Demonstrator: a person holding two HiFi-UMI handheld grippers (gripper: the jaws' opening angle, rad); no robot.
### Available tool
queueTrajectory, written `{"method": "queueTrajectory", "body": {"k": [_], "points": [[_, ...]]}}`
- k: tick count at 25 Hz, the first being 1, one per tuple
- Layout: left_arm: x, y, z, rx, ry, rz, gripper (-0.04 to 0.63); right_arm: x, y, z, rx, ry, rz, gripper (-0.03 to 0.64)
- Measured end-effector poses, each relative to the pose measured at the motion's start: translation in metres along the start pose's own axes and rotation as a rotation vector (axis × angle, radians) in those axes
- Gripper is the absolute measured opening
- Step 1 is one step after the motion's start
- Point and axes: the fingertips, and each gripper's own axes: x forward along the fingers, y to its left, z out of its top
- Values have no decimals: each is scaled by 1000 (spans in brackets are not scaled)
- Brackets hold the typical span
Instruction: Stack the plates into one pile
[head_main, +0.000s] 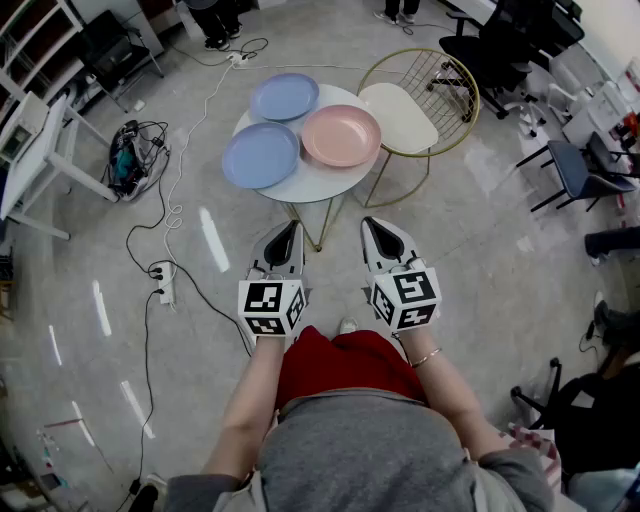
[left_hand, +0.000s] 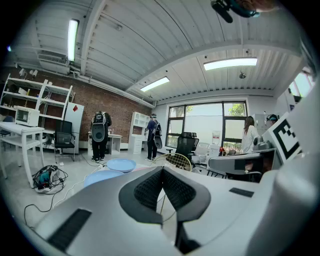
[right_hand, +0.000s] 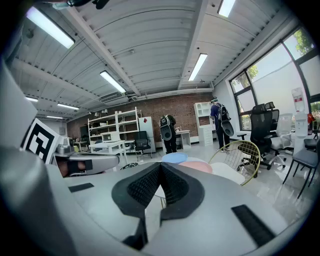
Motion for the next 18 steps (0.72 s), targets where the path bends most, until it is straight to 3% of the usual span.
{"method": "queueTrajectory", "body": {"k": [18], "points": [[15, -8, 1, 17, 1, 48, 15, 0, -25, -7, 53, 1, 34, 29]]}}
